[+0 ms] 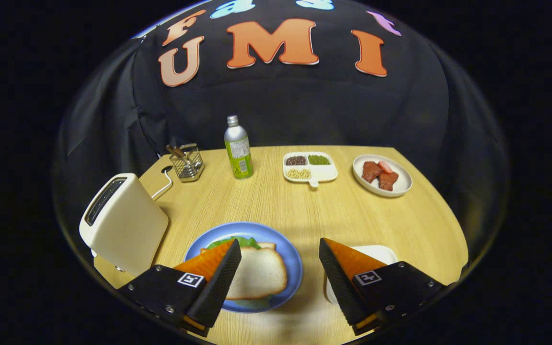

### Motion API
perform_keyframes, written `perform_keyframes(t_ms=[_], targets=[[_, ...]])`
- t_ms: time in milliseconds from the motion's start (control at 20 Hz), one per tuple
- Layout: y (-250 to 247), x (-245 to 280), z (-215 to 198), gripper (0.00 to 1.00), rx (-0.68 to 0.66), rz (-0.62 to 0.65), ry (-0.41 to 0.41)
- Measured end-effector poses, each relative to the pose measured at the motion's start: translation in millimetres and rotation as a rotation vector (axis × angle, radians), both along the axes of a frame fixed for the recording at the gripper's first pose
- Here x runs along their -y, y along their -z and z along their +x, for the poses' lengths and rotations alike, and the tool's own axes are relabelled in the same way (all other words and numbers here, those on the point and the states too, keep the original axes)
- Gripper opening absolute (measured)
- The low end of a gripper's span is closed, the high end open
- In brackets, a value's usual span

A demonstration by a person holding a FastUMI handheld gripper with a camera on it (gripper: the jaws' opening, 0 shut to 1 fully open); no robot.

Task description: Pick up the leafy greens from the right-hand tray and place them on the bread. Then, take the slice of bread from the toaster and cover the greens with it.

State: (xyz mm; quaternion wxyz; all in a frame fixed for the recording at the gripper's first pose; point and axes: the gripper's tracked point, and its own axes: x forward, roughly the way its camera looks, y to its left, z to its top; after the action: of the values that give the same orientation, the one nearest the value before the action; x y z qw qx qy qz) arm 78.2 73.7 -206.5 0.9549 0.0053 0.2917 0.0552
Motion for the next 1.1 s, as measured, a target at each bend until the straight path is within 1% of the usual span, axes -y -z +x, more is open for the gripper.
perform_keyframes(t_ms=[200,350,500,650,850,1100], targets=[[-55.9,19.7,5.3,0.98,0.101,-0.030,-0.005],[-99.5,26.1,1.3,0.98,0.174,-0.039,-0.045],[-136.4,33.5,-5.1,0.98,0.240,-0.051,-0.066],[-157.4,34.7,-9.3,0.98,0.274,-0.009,-0.070],[-171.2,43.8,-11.1,0.98,0.300,-0.030,-0.059],[-186.4,39.1,-13.2,0.98,0.354,0.009,-0.057]])
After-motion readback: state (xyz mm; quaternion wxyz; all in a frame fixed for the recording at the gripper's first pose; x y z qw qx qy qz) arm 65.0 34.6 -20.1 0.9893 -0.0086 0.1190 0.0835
